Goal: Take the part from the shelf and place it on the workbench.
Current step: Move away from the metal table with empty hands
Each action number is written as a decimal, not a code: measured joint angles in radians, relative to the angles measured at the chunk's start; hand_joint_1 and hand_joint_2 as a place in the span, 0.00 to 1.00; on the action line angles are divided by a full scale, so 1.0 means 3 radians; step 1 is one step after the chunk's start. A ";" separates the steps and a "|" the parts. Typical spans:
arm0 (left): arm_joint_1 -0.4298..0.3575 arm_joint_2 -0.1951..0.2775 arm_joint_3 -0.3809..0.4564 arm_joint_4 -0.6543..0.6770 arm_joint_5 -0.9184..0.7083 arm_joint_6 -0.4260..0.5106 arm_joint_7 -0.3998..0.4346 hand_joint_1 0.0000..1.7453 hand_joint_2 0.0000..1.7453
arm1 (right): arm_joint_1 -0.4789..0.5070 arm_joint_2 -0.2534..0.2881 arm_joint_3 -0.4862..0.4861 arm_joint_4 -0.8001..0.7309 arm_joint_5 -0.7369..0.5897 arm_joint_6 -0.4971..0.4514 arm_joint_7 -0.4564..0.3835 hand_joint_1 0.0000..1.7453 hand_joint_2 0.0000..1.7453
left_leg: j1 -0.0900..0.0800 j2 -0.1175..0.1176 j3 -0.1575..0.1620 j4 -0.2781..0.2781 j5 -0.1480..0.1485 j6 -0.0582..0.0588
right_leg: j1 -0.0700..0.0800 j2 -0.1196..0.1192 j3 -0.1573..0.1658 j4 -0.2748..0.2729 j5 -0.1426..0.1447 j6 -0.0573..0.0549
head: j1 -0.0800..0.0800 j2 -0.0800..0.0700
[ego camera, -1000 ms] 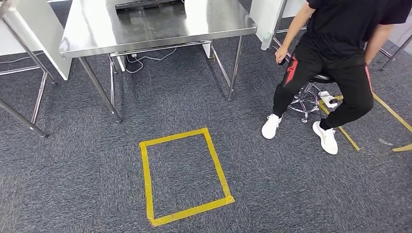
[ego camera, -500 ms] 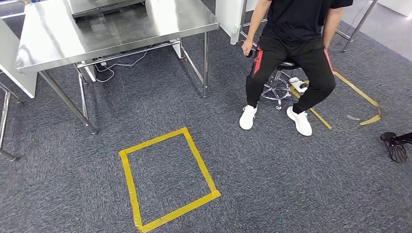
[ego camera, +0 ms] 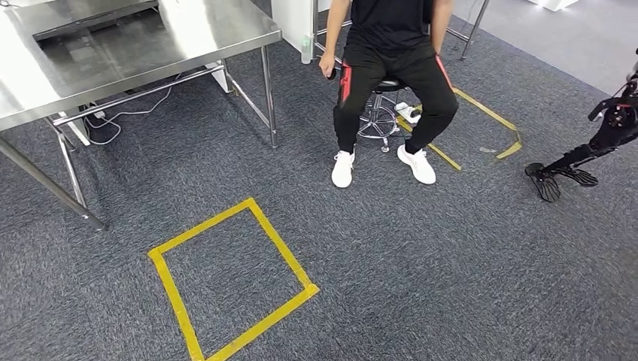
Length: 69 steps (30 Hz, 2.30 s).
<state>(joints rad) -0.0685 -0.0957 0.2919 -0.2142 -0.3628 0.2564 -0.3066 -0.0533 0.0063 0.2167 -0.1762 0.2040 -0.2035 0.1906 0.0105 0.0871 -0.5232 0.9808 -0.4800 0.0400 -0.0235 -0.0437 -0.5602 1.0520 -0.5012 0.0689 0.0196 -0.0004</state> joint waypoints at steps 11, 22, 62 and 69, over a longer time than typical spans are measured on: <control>-0.0009 -0.0004 -0.0004 0.0000 -0.0039 -0.0008 0.0057 0.00 0.00 | -0.0002 0.0000 0.0000 0.0005 0.0004 0.0029 0.0031 0.00 0.00 | 0.0028 -0.0290 -0.0402 0.0968 -0.0544 -0.0159 | 0.0009 0.0232 0.0049 -0.0241 0.0162 -0.0226 | -0.0027 0.0000; -0.0007 0.0004 -0.0001 -0.0001 -0.0026 0.0003 0.0063 0.00 0.00 | -0.0001 0.0013 0.0010 0.0008 0.0066 0.0051 -0.0014 0.00 0.00 | 0.0019 -0.0378 0.0004 0.0018 -0.0016 0.0009 | 0.0041 0.0430 -0.0158 -0.0027 0.0113 -0.0106 | -0.0019 0.0000; -0.0015 0.0021 0.0010 0.0005 -0.0082 -0.0093 0.0150 0.00 0.00 | -0.0002 0.0041 -0.0050 0.0009 -0.0050 0.0050 -0.0047 0.00 0.00 | -0.0007 0.0026 -0.0022 0.0048 -0.0032 -0.0034 | 0.0012 -0.0070 -0.0007 -0.0080 0.0068 -0.0037 | -0.0008 0.0000; -0.0055 0.0014 0.0009 0.0002 -0.0080 -0.0067 0.0172 0.00 0.00 | -0.0008 0.0040 -0.0062 0.0010 -0.0032 0.0051 -0.0054 0.00 0.00 | 0.0039 -0.0133 -0.0115 0.0415 -0.0335 -0.0156 | -0.0010 0.0089 0.0041 -0.0199 0.0134 -0.0217 | -0.0031 0.0000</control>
<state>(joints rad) -0.0850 -0.0916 0.2946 -0.2135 -0.3867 0.2362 -0.2550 -0.0556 0.0184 0.1980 -0.1732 0.1943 -0.1883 0.1744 0.0221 0.0472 -0.5576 1.1053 -0.5804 -0.0068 -0.0264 -0.0169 -0.5478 0.9923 -0.4609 0.0038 0.0104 -0.0004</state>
